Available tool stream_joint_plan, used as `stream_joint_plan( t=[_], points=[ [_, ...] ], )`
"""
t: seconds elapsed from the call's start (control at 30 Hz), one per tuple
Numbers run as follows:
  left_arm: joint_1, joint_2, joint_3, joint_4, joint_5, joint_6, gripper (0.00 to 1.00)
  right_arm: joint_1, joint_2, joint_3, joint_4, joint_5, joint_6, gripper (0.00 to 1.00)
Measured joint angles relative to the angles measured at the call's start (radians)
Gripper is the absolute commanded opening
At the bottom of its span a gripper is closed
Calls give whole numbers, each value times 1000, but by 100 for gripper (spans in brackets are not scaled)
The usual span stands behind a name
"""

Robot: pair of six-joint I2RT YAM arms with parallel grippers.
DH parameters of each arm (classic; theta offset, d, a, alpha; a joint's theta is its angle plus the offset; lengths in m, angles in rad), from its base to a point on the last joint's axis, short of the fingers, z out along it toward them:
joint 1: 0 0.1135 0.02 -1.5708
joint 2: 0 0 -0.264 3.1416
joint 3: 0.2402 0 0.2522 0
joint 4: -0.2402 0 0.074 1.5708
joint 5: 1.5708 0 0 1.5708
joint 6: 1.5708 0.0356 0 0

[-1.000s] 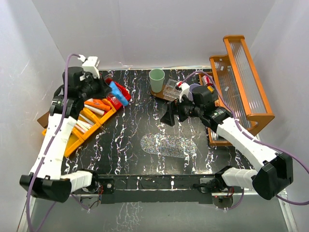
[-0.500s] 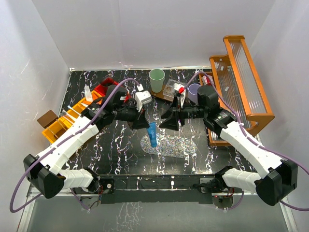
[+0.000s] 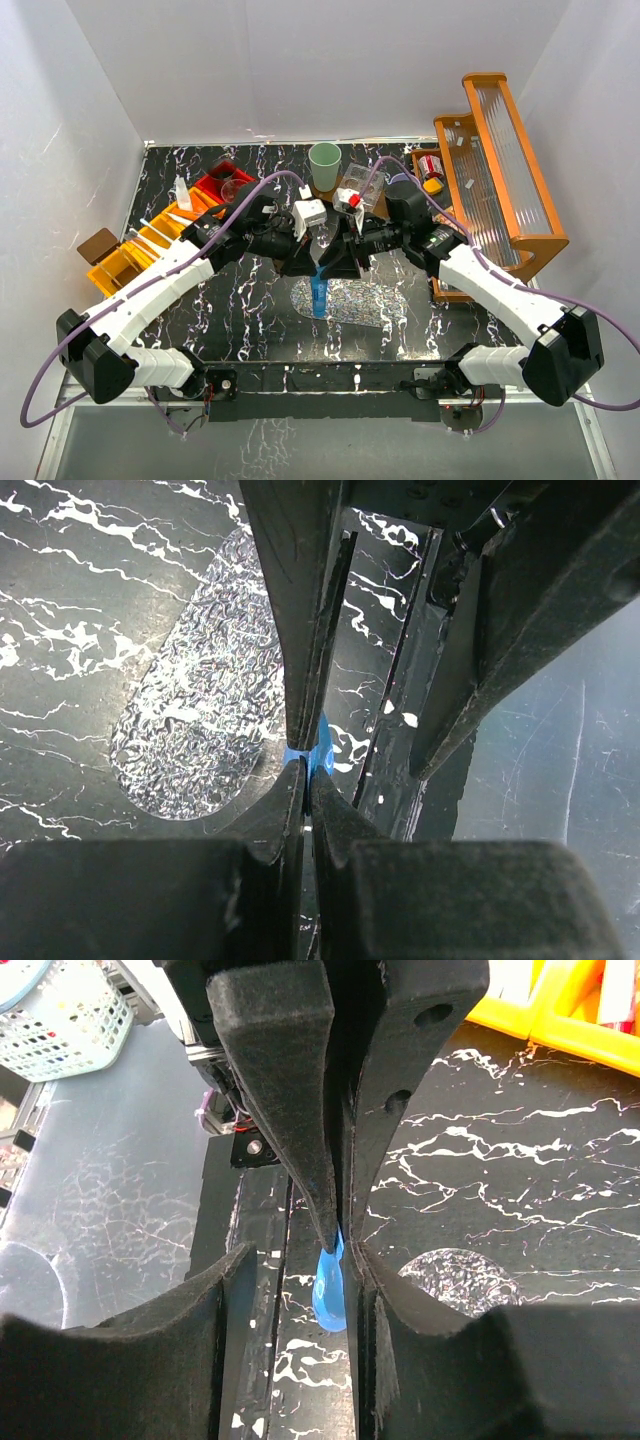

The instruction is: Prepare toiletry sets of a toothbrush and toothpaste on the tray

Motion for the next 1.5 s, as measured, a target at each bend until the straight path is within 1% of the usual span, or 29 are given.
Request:
stream_joint_plan(
  t=[0.03, 0.2, 0.3, 0.4, 0.47, 0.57, 0.73, 0.83, 0.97, 1.03, 1.07, 1.13, 1.17, 1.27, 1.33, 1.37, 1.4, 1.5],
  points=[
    [0, 0, 0, -7, -2, 2, 0, 4, 3, 0, -2, 0, -4, 38],
    [-2, 0, 0, -16, -11, 14, 0, 10, 7, 0, -7, 14, -18, 55],
    [-2, 0, 0, -14, -16, 19, 0, 16, 7, 0, -14, 58, -21, 60],
    [-2, -3, 0, -10, -15, 23, 0, 17, 7, 0, -26, 112, -19, 60],
    [-2, -4, 0, -11, -15, 25, 0, 16, 6, 0, -27, 149, -18, 56],
    [-2, -4, 0, -11, -16, 32, 0, 12, 6, 0, -31, 171, -21, 44],
    [-2, -5, 0, -15, -19, 42, 0, 8, 15, 0, -35, 115, -21, 32],
    [-2, -5, 0, -15, -19, 45, 0, 10, 35, 0, -35, 86, -19, 29],
    [-2, -6, 0, -16, -19, 50, 0, 10, 62, 0, -34, 58, -16, 19],
    [-2, -7, 0, -19, -18, 50, 0, 10, 73, 0, -32, 53, -16, 10],
    [-2, -7, 0, -20, -18, 50, 0, 10, 77, 0, -31, 49, -16, 0],
    [-3, -8, 0, -23, -23, 54, 0, 10, 83, 0, -28, 36, -14, 0],
    [-3, -8, 0, -24, -24, 53, 3, 10, 84, 0, -28, 33, -11, 0],
    [-3, -13, -1, -19, -47, 45, 41, 10, 84, 0, -25, 46, 5, 0],
    [-5, -28, -9, 8, -90, 29, 58, 11, 84, 0, -27, 98, 32, 0],
    [-5, -43, -17, 26, -122, 17, 64, 13, 83, 0, -28, 134, 47, 0],
    [-5, -63, -24, 37, -159, 4, 68, 13, 82, 0, -29, 166, 64, 0],
    [2, -121, -33, 74, -286, -30, 78, 15, 65, 0, -42, 323, 137, 0]
  ],
)
